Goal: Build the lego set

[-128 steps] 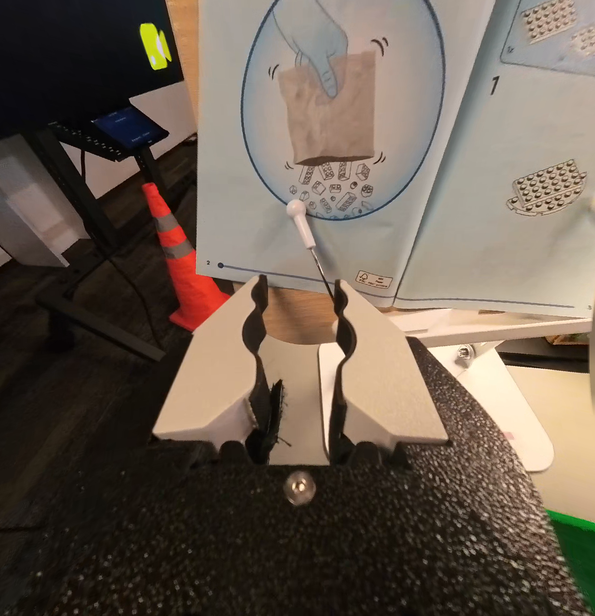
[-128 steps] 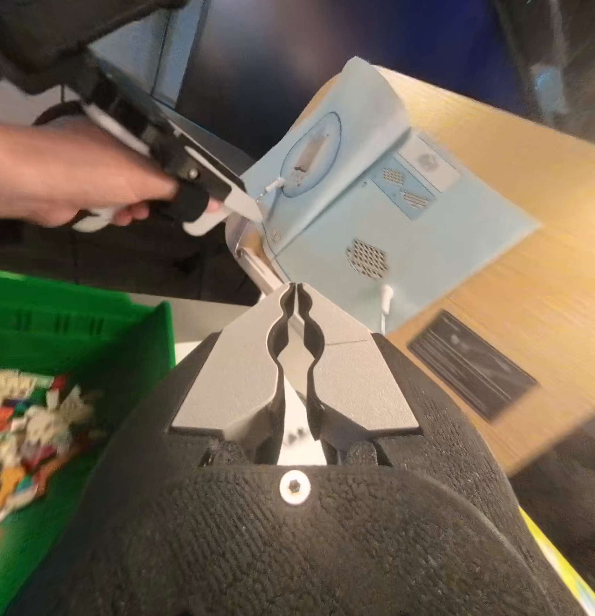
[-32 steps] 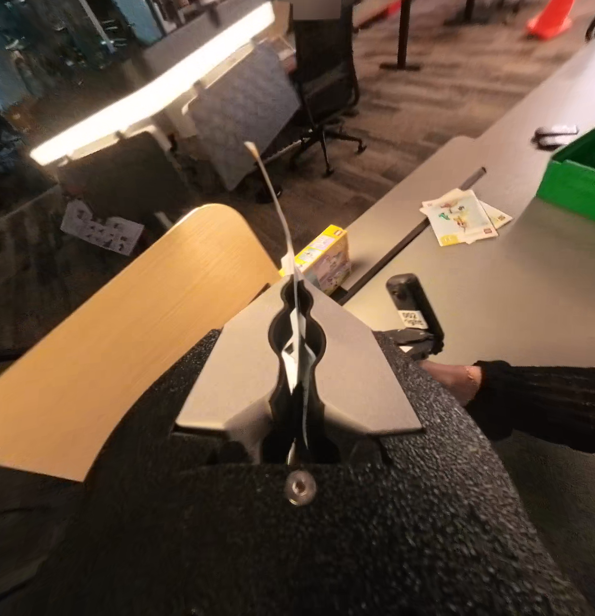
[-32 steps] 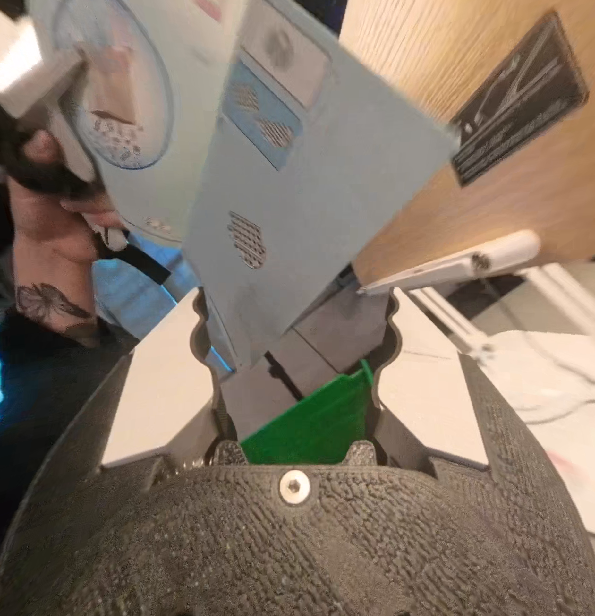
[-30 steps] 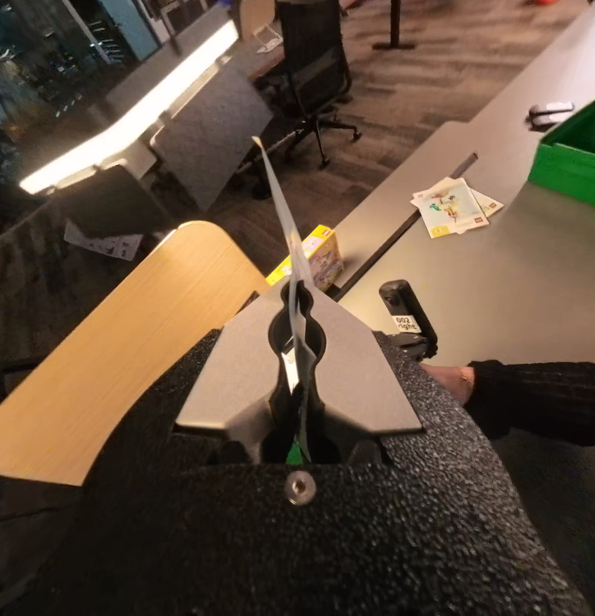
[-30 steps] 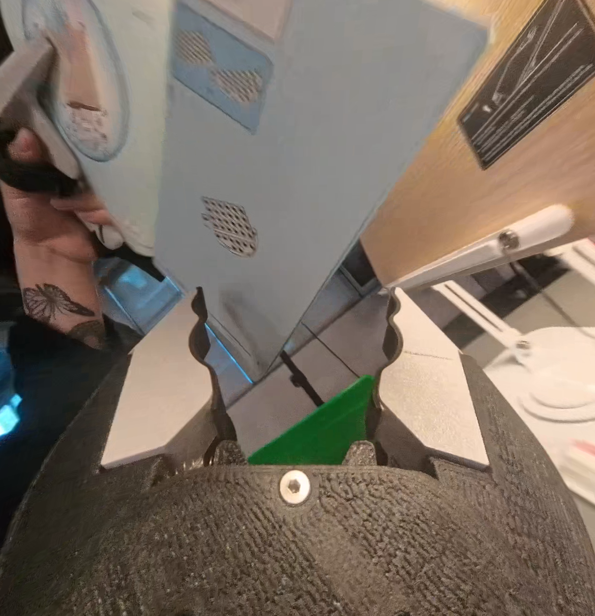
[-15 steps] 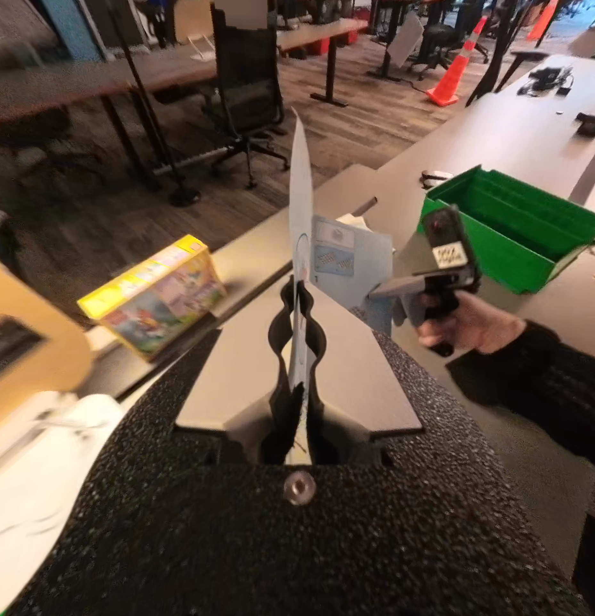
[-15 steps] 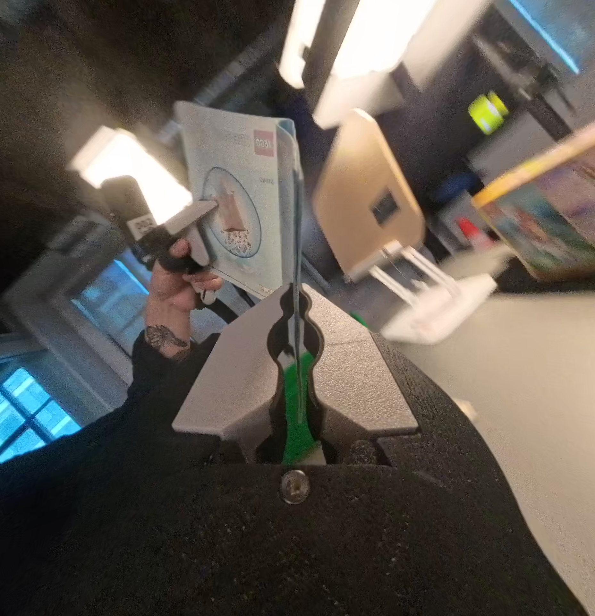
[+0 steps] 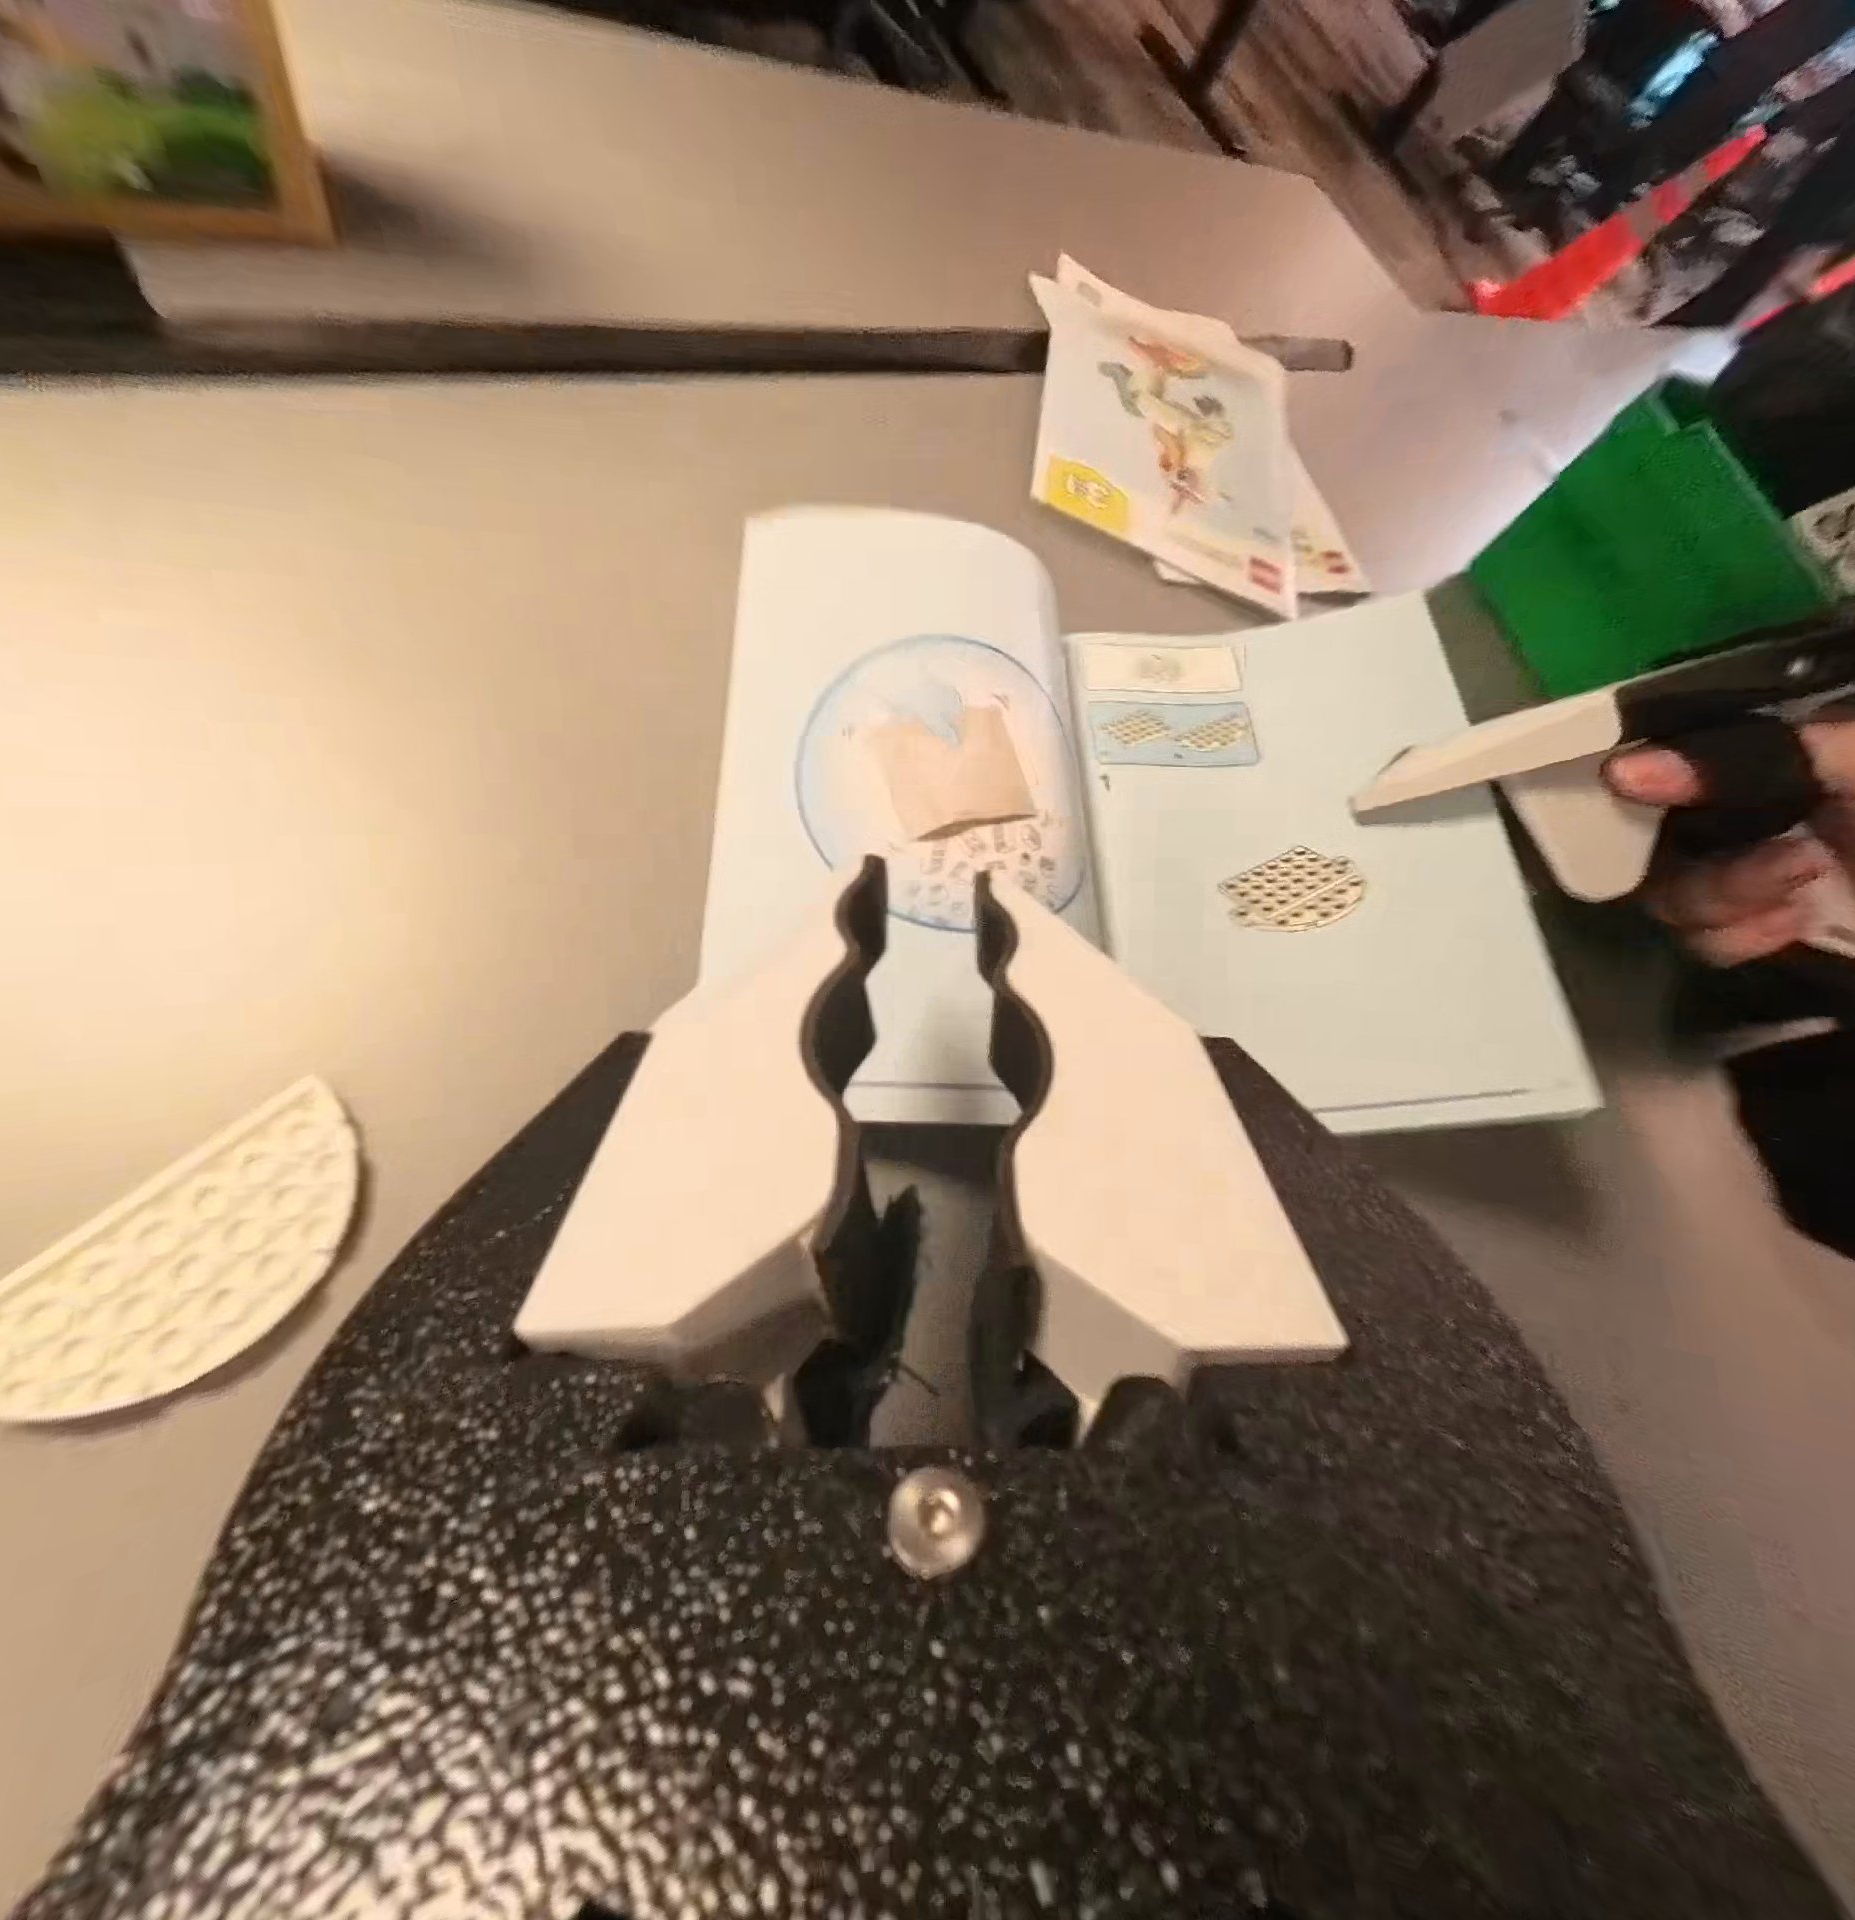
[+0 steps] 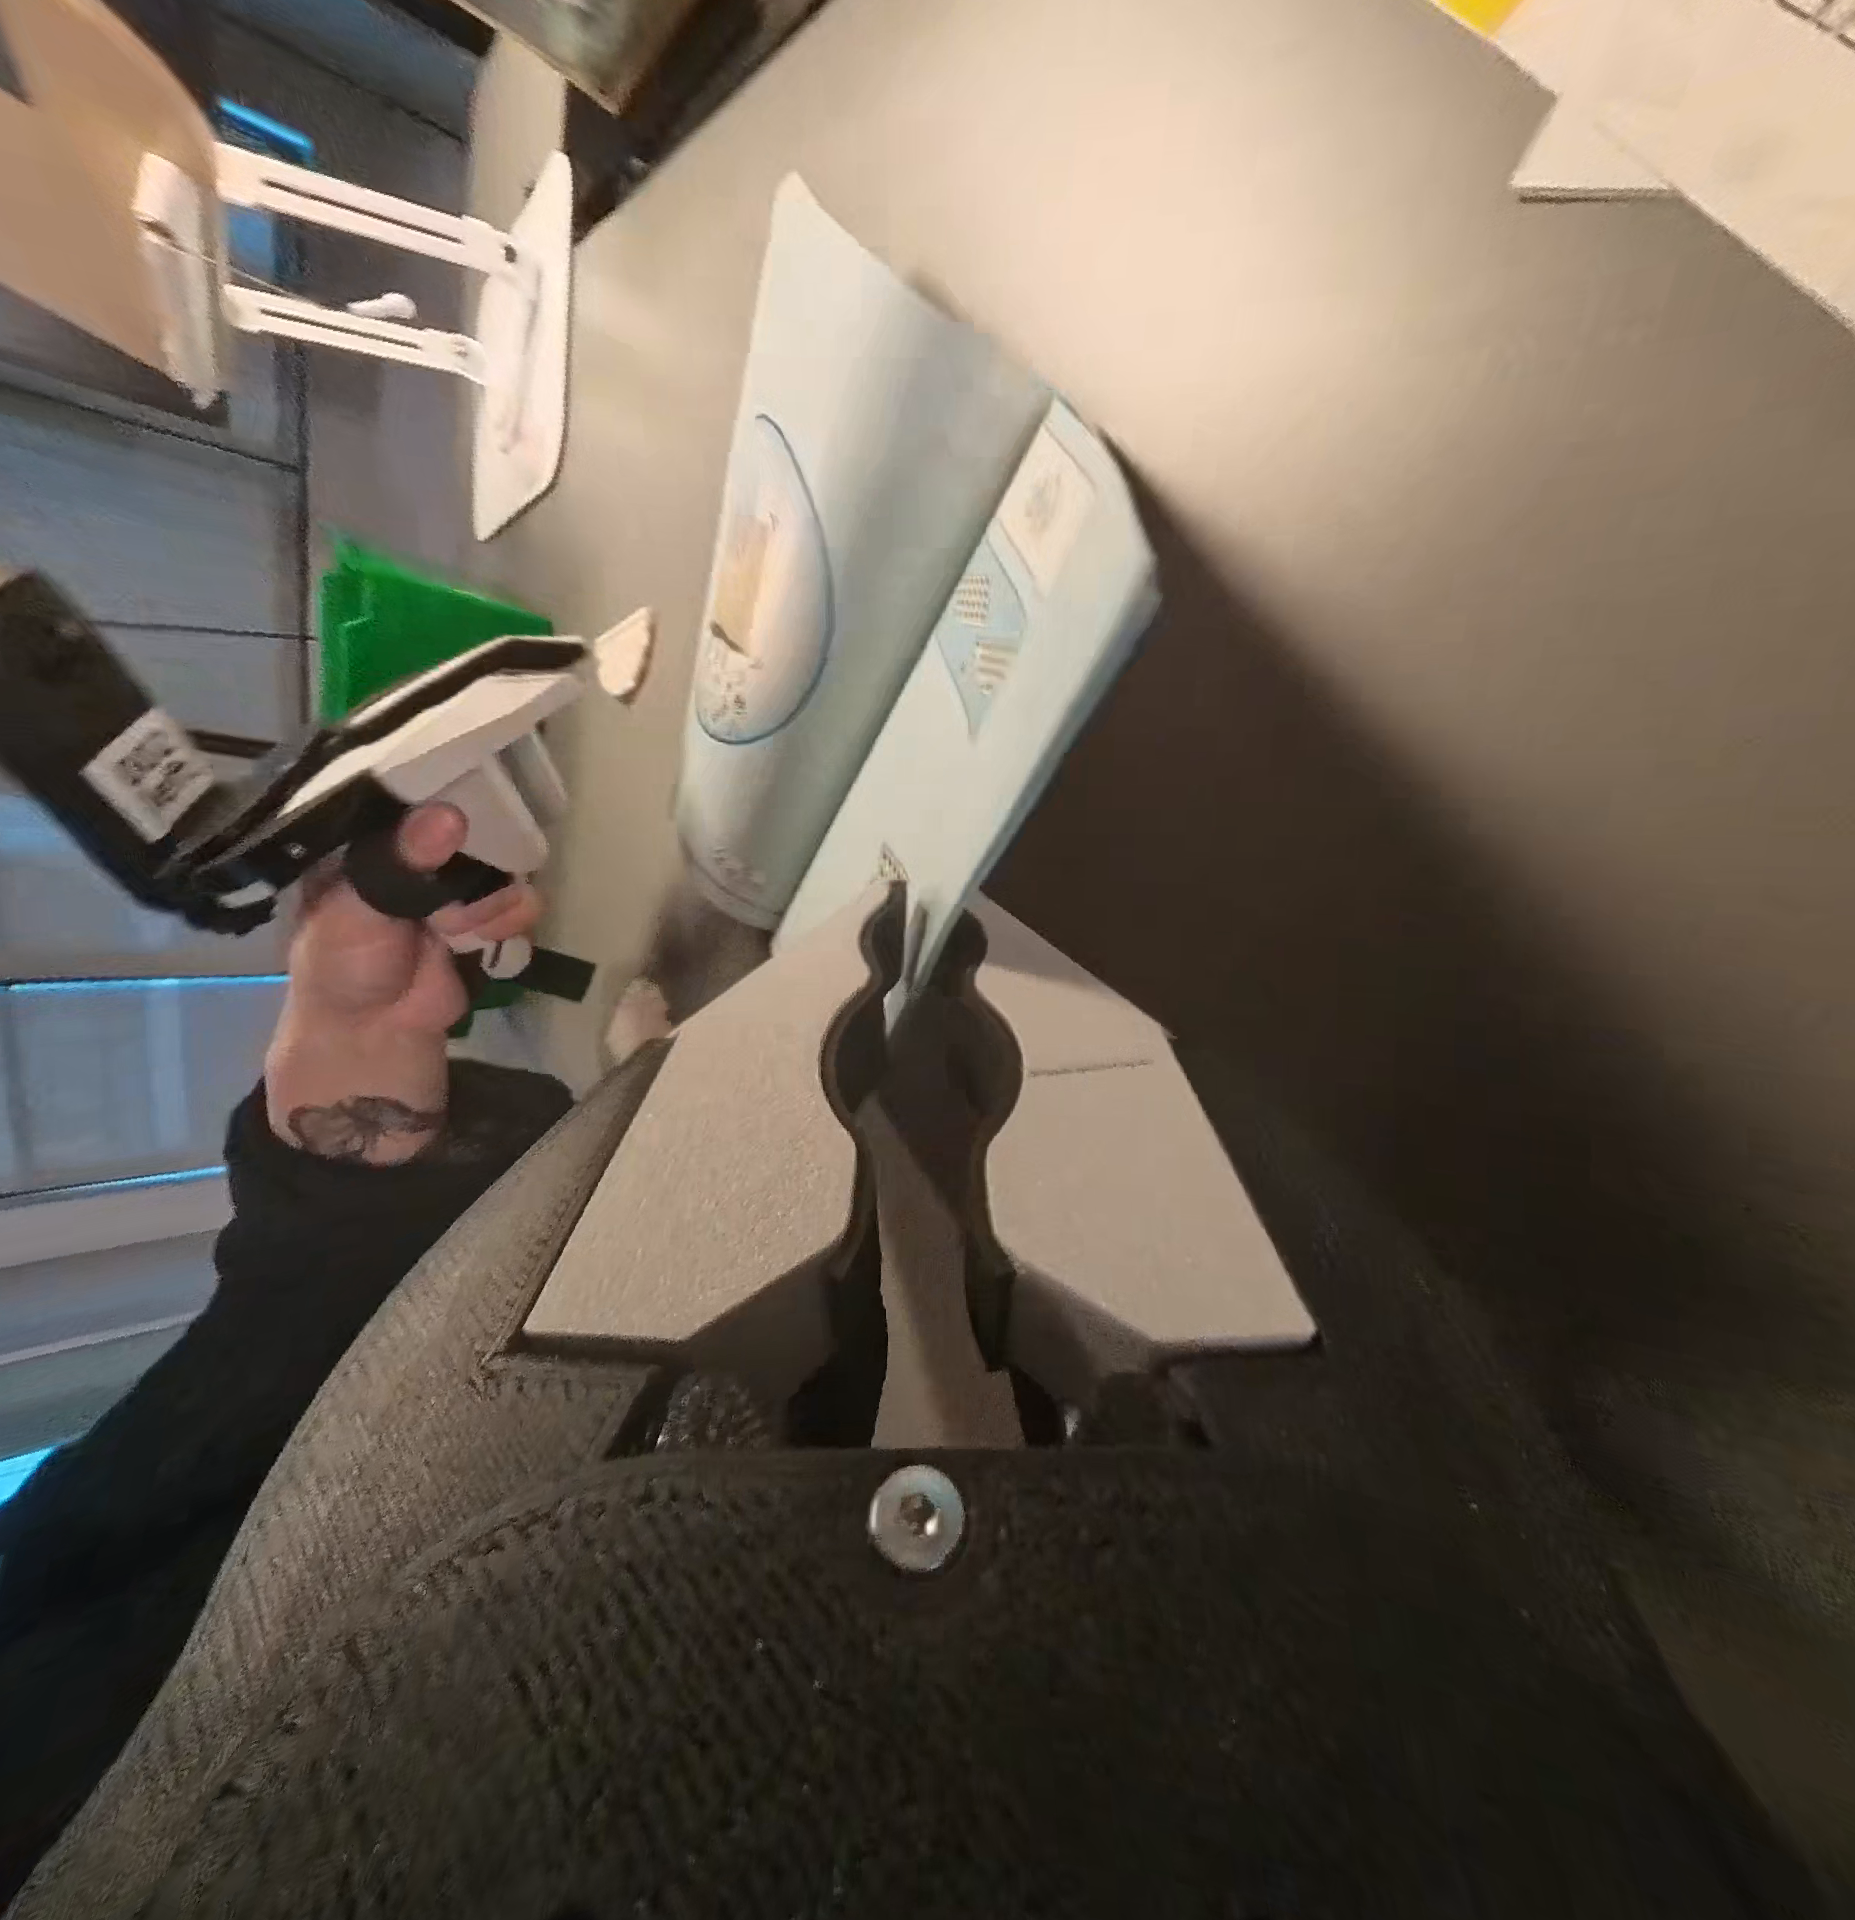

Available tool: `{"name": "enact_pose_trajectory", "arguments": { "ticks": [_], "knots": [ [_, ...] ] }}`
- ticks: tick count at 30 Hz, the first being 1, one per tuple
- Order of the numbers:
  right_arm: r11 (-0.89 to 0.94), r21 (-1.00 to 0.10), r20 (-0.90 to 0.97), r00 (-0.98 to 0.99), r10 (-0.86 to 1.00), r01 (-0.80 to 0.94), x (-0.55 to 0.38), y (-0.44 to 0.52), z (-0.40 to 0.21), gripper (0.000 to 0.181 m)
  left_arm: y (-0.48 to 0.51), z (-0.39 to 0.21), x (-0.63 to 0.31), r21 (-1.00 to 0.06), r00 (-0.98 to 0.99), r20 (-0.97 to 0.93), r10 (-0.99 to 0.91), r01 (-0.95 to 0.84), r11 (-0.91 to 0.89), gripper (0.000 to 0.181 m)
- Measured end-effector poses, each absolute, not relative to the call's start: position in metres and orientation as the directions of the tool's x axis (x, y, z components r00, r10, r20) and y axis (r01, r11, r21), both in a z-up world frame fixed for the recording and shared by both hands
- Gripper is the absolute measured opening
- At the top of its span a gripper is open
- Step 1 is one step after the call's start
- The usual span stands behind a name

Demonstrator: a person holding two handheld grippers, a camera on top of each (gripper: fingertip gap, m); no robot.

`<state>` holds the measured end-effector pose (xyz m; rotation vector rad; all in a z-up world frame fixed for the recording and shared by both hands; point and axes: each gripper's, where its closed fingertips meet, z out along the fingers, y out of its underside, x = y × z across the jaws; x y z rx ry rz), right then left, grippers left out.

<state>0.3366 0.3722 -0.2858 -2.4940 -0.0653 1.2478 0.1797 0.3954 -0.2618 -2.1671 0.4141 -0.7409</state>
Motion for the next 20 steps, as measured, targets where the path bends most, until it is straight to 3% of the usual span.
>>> {"name": "enact_pose_trajectory", "arguments": {
  "ticks": [1, 3, 6, 11, 14, 17, 20],
  "knots": [
    [-0.939, -0.326, -0.754, 0.629, 0.190, -0.106, 0.338, 0.374, -0.291, 0.011, 0.395, -0.257, 0.178, -0.811, 0.792, 0.300, -0.531, -0.081, -0.579, 0.022],
    [-0.942, -0.323, -0.713, 0.677, 0.181, -0.087, 0.344, 0.378, -0.304, 0.019, 0.385, -0.242, 0.185, -0.873, 0.775, 0.185, -0.604, -0.153, -0.464, 0.035],
    [-0.931, -0.357, -0.662, 0.722, 0.201, -0.068, 0.348, 0.383, -0.309, 0.031, 0.361, -0.223, 0.208, -0.921, 0.679, -0.018, -0.734, -0.297, -0.253, 0.038],
    [-0.850, -0.525, -0.393, 0.879, 0.269, 0.025, 0.380, 0.388, -0.305, 0.065, 0.319, -0.217, 0.257, -0.874, 0.475, -0.309, -0.824, -0.484, 0.049, 0.045],
    [-0.753, -0.658, -0.291, 0.914, 0.283, 0.023, 0.392, 0.390, -0.287, 0.069, 0.294, -0.227, 0.297, -0.834, 0.298, -0.345, -0.890, -0.532, 0.146, 0.040],
    [-0.525, -0.851, -0.216, 0.899, 0.380, 0.018, 0.388, 0.391, -0.258, 0.062, 0.283, -0.250, 0.328, -0.764, 0.102, -0.375, -0.921, -0.597, 0.245, 0.052],
    [-0.317, -0.941, -0.045, 0.880, 0.473, 0.122, 0.383, 0.379, -0.250, 0.052, 0.270, -0.280, 0.343, -0.686, -0.113, -0.309, -0.944, -0.661, 0.303, 0.065]
  ]
}}
